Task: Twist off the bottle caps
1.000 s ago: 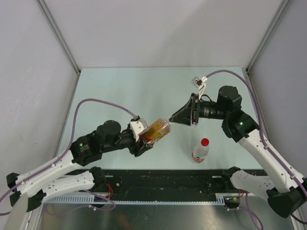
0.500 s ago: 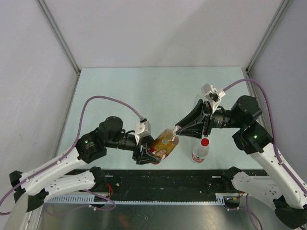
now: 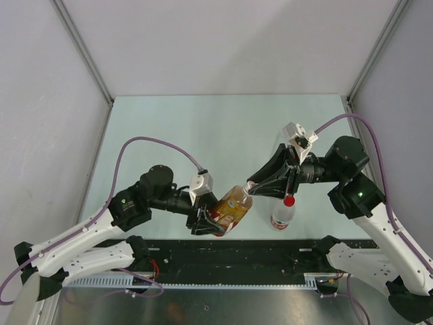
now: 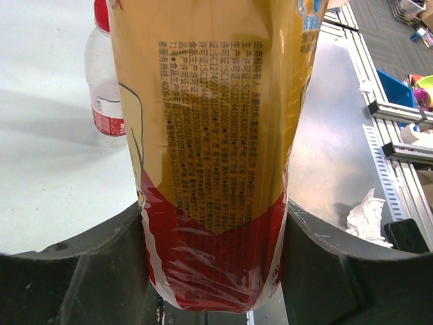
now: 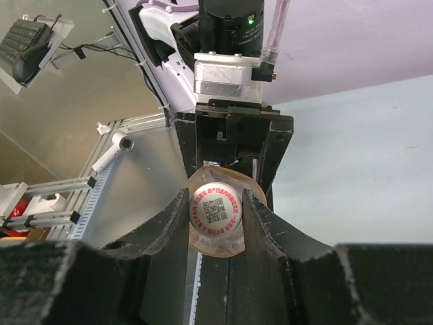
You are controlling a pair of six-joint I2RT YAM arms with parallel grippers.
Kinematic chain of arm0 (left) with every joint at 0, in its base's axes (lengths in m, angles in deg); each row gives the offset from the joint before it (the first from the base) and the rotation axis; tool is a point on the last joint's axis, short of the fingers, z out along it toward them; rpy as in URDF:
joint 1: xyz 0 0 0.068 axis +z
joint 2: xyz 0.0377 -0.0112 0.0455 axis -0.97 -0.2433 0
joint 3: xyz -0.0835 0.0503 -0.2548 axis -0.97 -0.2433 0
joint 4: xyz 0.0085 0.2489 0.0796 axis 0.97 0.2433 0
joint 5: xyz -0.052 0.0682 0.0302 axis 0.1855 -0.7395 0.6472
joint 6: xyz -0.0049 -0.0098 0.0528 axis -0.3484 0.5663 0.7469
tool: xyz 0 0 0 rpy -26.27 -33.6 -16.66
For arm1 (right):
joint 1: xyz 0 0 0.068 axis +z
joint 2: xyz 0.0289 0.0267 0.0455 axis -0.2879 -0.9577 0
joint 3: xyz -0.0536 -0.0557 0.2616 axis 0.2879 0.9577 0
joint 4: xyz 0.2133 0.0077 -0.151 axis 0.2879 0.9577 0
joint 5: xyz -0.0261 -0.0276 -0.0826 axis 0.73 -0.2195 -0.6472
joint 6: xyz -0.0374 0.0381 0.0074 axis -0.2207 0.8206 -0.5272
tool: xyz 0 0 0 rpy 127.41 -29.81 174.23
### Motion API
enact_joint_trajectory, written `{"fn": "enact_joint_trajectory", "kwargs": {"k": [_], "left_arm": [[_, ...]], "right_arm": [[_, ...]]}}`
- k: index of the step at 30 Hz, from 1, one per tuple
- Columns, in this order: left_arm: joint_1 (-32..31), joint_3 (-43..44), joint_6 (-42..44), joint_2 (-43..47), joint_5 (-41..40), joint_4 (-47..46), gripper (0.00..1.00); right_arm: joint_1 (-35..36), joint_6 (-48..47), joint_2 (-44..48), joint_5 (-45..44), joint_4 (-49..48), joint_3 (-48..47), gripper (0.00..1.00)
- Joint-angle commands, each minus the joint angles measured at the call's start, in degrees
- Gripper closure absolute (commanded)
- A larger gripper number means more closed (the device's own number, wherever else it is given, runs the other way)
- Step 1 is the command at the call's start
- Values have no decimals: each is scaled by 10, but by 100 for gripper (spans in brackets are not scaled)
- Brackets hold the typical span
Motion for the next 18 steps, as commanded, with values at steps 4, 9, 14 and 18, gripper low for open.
{"fn": "enact_joint_trajectory", "kwargs": {"k": [4,9,14,18], "left_arm": [[-8,-12,30,53,-22,-94,100],[-6,-31,37,78,-121,-92,100],[-6,-44,46,98,-202,-83,100],[-6,-48,58,111,-266,-67,100]], "right_arm": [[-5,-22,-12,-109,23,1,44],[-6,-19,-5,-140,19,1,8],[-7,-18,-3,-155,23,1,1],[-8,-16,-5,-158,24,1,1]]}}
